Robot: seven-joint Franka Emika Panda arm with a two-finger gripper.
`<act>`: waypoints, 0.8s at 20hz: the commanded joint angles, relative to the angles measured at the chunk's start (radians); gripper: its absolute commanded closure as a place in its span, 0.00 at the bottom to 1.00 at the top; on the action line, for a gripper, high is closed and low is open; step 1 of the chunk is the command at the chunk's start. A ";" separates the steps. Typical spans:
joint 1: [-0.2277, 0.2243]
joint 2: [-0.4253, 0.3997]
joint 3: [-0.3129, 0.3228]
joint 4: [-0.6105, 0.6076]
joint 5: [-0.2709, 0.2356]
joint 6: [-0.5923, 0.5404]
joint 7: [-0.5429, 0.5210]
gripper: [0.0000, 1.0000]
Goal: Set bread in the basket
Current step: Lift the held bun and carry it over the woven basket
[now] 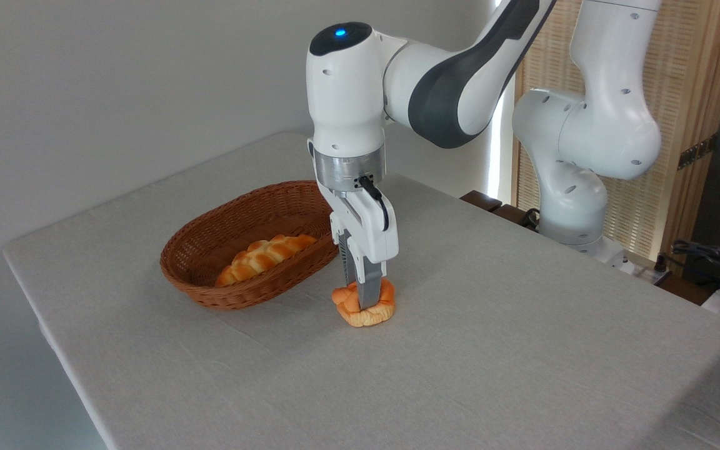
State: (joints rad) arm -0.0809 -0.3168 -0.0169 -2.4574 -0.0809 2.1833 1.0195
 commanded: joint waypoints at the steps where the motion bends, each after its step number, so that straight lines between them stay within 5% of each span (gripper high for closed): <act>1: -0.010 0.022 0.000 0.124 -0.014 -0.087 0.016 0.82; 5: -0.010 0.079 -0.046 0.377 -0.014 -0.359 0.007 0.80; 7: -0.011 0.082 -0.064 0.435 -0.022 -0.399 -0.045 0.80; 10: -0.013 0.107 -0.184 0.451 -0.053 -0.383 -0.221 0.80; 13: -0.014 0.192 -0.300 0.466 -0.043 -0.225 -0.444 0.78; 16: -0.014 0.234 -0.342 0.465 -0.025 -0.146 -0.510 0.76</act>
State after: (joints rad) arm -0.0971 -0.1479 -0.3420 -2.0282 -0.1207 1.9906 0.5678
